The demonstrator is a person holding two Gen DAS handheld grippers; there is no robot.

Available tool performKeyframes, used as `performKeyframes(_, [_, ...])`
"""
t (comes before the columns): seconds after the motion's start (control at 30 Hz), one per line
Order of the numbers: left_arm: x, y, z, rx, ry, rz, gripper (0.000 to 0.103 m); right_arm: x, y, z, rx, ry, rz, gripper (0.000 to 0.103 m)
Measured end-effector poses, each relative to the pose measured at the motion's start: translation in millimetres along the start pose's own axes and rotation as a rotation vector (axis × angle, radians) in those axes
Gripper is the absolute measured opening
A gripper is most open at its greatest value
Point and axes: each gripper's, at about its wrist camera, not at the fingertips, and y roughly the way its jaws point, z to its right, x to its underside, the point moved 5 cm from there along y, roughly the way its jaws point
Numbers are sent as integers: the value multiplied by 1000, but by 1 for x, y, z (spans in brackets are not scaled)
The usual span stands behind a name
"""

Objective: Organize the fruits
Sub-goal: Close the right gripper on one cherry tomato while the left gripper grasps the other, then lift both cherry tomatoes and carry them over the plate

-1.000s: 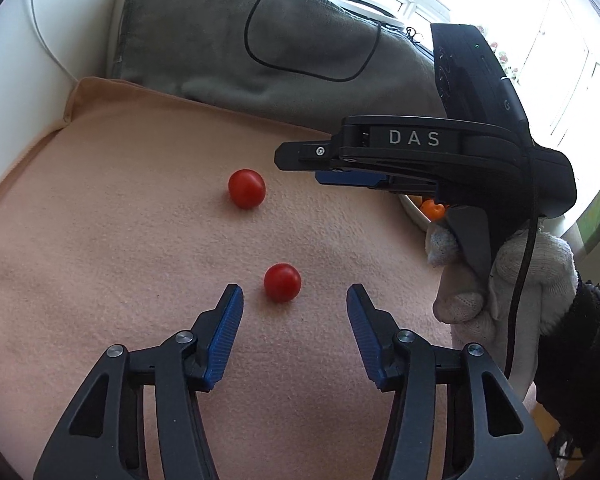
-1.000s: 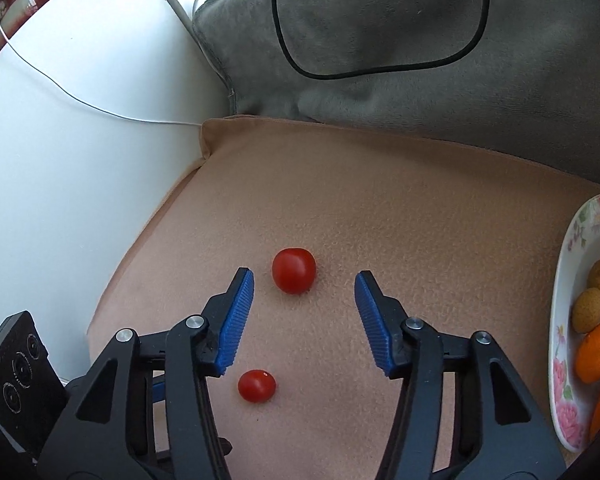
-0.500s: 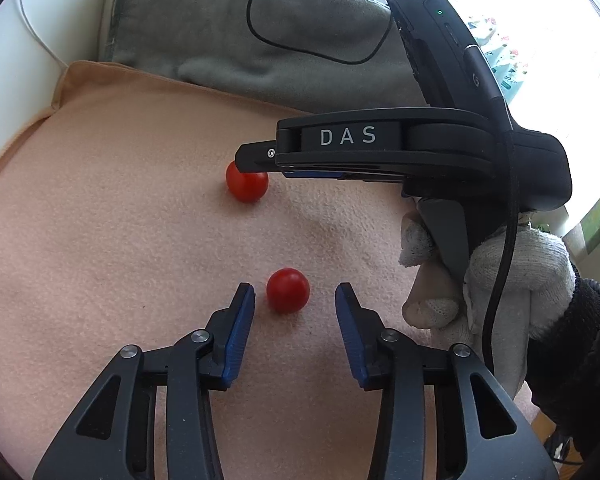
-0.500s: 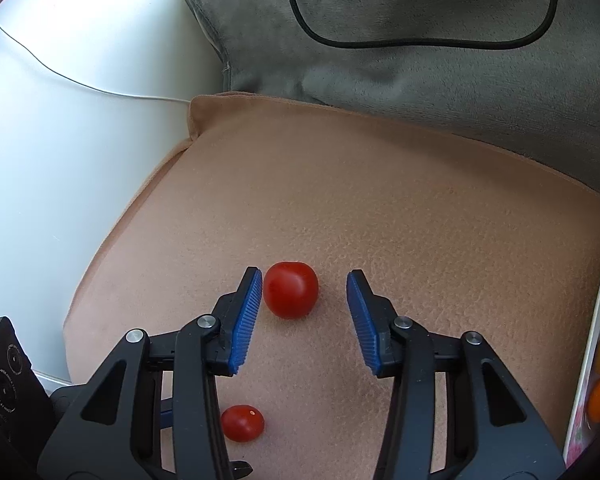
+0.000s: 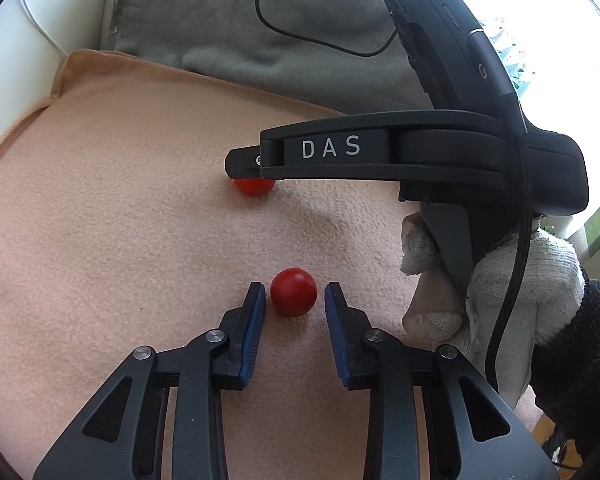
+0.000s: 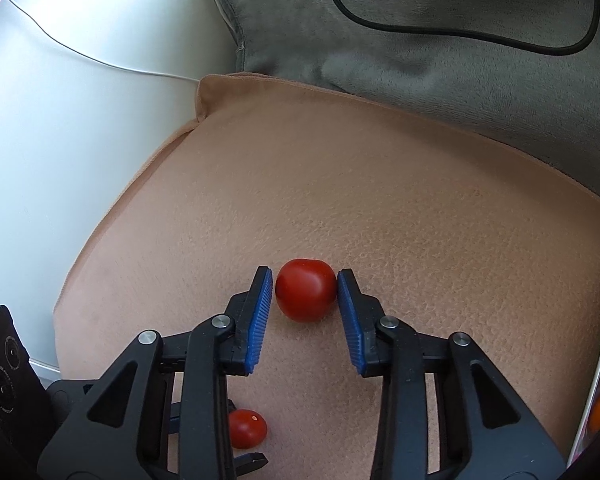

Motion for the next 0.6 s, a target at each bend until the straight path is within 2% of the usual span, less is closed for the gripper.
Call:
performKeyframes(0.2, [-4,5,-2,-6,-2,1,23,-3,-2,0,19,-18,2,33])
performKeyframes(0.6, [2,-6,1,-9,10,18,22,-4,-20,5,16,8,47,33])
